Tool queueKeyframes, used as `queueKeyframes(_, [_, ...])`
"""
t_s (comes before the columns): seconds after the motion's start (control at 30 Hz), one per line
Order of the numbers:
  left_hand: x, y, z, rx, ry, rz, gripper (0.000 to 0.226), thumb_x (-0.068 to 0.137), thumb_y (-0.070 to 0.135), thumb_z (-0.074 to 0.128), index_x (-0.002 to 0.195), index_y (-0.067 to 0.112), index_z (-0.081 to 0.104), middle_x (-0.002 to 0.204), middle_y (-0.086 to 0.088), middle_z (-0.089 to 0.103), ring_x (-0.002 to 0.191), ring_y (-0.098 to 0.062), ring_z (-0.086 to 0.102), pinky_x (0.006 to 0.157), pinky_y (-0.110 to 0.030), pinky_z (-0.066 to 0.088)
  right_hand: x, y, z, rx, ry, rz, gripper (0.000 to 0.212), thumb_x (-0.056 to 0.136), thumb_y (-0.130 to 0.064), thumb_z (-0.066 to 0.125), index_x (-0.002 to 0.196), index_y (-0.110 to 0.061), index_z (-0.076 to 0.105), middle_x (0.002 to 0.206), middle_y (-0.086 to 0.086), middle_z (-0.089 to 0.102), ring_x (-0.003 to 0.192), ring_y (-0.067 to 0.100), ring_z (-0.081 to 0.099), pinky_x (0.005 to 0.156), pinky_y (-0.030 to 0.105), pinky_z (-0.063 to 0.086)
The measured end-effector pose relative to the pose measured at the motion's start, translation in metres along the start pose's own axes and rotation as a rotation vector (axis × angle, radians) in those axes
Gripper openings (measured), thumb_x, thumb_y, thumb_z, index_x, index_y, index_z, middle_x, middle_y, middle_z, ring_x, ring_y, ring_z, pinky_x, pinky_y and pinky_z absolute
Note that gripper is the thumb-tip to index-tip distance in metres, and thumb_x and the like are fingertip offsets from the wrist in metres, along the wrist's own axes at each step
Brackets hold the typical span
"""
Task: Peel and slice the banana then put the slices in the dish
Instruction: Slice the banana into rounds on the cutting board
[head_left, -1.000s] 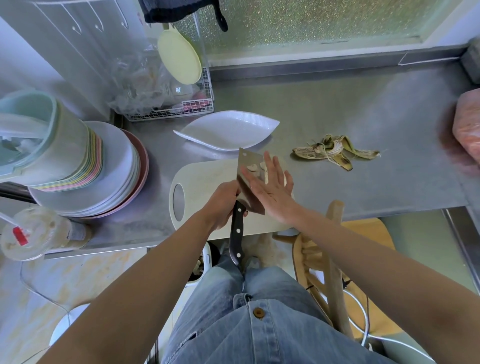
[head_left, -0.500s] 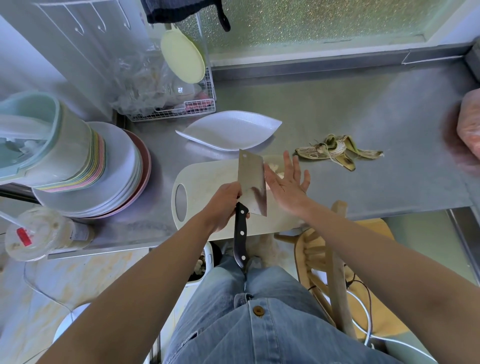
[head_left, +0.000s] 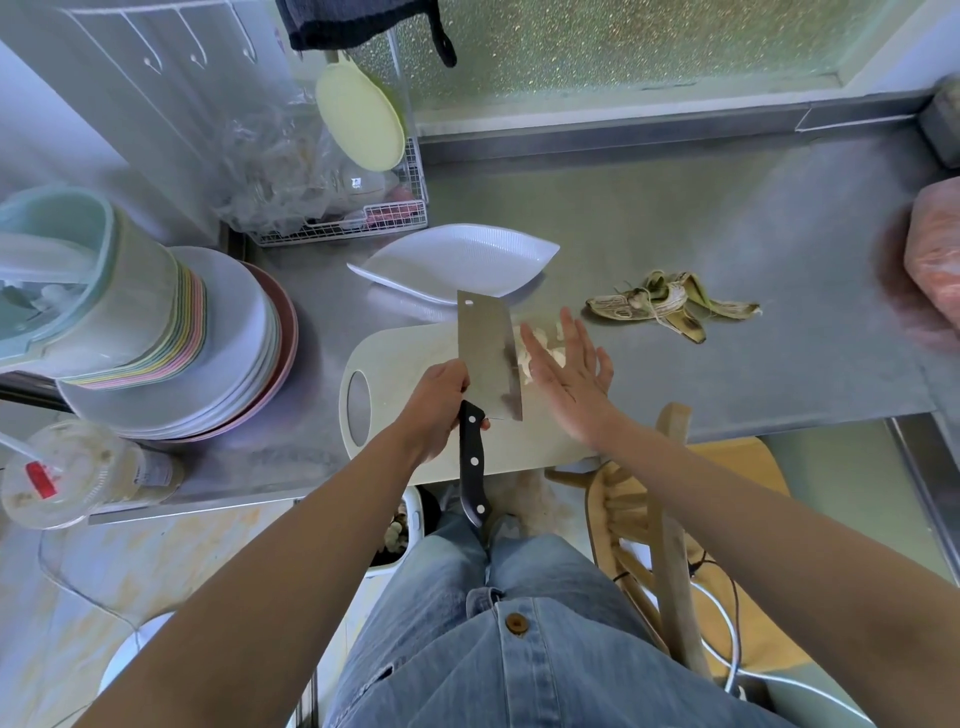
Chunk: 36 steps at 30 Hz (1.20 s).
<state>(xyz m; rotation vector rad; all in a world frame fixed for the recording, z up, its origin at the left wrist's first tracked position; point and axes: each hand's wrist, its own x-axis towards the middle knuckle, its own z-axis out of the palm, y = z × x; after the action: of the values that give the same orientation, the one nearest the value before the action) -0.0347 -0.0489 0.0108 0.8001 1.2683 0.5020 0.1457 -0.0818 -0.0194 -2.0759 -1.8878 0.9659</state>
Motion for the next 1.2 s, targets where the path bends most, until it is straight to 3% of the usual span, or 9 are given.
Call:
queueKeyframes(0.13, [-0.001, 0.002, 0.005, -0.045, 0.037, -0.02, 0.027, 0.084, 0.004, 0.029, 0.092, 0.001, 0.054, 0.079, -0.017, 0.047, 0.054, -0.026, 0.046, 0.05, -0.03, 0.048, -0.013, -0.007, 0.004, 0.003, -0.056, -0.187, 0.055, 0.087, -0.064, -0.004, 0.14, -0.06, 0.011, 0.155, -0.012, -0.025, 0.137, 0.005, -0.034, 0.107, 0.032, -0.024])
queueKeyframes(0.27, [-0.002, 0.003, 0.007, -0.031, 0.049, -0.012, 0.018, 0.085, 0.003, 0.028, 0.089, 0.007, 0.045, 0.079, -0.015, 0.041, 0.05, -0.026, 0.047, 0.049, -0.028, 0.046, -0.009, -0.001, 0.003, 0.018, -0.044, 0.008, 0.064, 0.084, -0.067, -0.003, 0.145, -0.052, 0.01, 0.156, -0.007, -0.026, 0.14, 0.011, -0.031, 0.112, 0.043, -0.019])
queueKeyframes(0.4, [-0.001, 0.002, 0.009, -0.012, 0.036, -0.002, 0.023, 0.087, 0.003, 0.028, 0.089, 0.002, 0.051, 0.075, -0.016, 0.046, 0.053, -0.027, 0.046, 0.048, -0.028, 0.048, -0.011, -0.01, 0.0, -0.003, -0.064, -0.122, 0.051, 0.091, -0.059, 0.003, 0.141, -0.058, 0.007, 0.155, -0.009, -0.028, 0.138, 0.009, -0.034, 0.108, 0.036, -0.022])
queueKeyframes(0.5, [-0.003, 0.004, 0.011, -0.005, 0.048, -0.005, 0.02, 0.087, 0.004, 0.029, 0.091, 0.005, 0.048, 0.083, -0.017, 0.042, 0.054, -0.028, 0.047, 0.045, -0.024, 0.046, -0.006, -0.005, 0.0, -0.028, -0.085, -0.001, 0.051, 0.095, -0.057, 0.007, 0.146, -0.051, 0.012, 0.156, -0.008, -0.025, 0.141, 0.011, -0.028, 0.112, 0.039, -0.017])
queueKeyframes(0.77, [-0.008, 0.008, 0.019, 0.031, 0.0, 0.061, 0.022, 0.094, 0.004, 0.031, 0.075, 0.007, 0.043, 0.077, -0.013, 0.042, 0.051, -0.024, 0.046, 0.048, -0.028, 0.05, 0.012, -0.022, -0.004, 0.853, -0.129, 0.358, 0.073, 0.088, -0.071, 0.027, 0.15, -0.036, 0.009, 0.155, -0.013, 0.018, 0.144, 0.01, 0.014, 0.115, 0.038, 0.015])
queueKeyframes(0.83, [-0.007, 0.009, 0.024, 0.007, -0.016, 0.077, 0.023, 0.094, 0.003, 0.032, 0.076, 0.005, 0.047, 0.07, -0.009, 0.043, 0.049, -0.021, 0.048, 0.055, -0.036, 0.056, 0.016, -0.02, -0.002, 0.868, -0.151, 0.396, 0.075, 0.082, -0.08, 0.028, 0.135, -0.027, 0.032, 0.148, -0.008, 0.034, 0.137, 0.007, 0.031, 0.11, 0.032, 0.025])
queueKeyframes(0.93, [-0.005, 0.01, 0.028, 0.01, -0.047, 0.079, 0.021, 0.094, 0.003, 0.033, 0.087, 0.0, 0.052, 0.073, -0.012, 0.048, 0.049, -0.022, 0.056, 0.073, -0.05, 0.057, 0.022, -0.008, 0.011, 0.859, -0.142, 0.361, 0.071, 0.064, -0.09, 0.03, 0.116, -0.042, 0.025, 0.139, -0.002, 0.04, 0.133, 0.016, 0.036, 0.113, 0.048, 0.026])
queueKeyframes(1.1, [-0.01, 0.012, 0.033, -0.039, -0.097, 0.078, 0.028, 0.096, 0.004, 0.033, 0.099, -0.002, 0.06, 0.081, -0.012, 0.066, 0.066, -0.026, 0.068, 0.071, -0.042, 0.06, 0.003, -0.041, -0.01, 0.558, -0.074, 0.315, 0.063, 0.097, -0.058, 0.015, 0.151, -0.03, -0.001, 0.159, -0.007, -0.007, 0.147, 0.015, -0.009, 0.118, 0.04, -0.007])
queueKeyframes(1.2, [-0.007, 0.008, 0.029, -0.07, -0.086, 0.069, 0.029, 0.096, 0.003, 0.032, 0.106, -0.004, 0.059, 0.08, -0.012, 0.063, 0.064, -0.025, 0.066, 0.073, -0.041, 0.06, -0.005, -0.041, -0.021, 0.549, -0.028, 0.157, 0.048, 0.101, -0.048, 0.015, 0.14, -0.036, 0.041, 0.157, -0.017, -0.003, 0.145, 0.006, -0.011, 0.114, 0.04, -0.011])
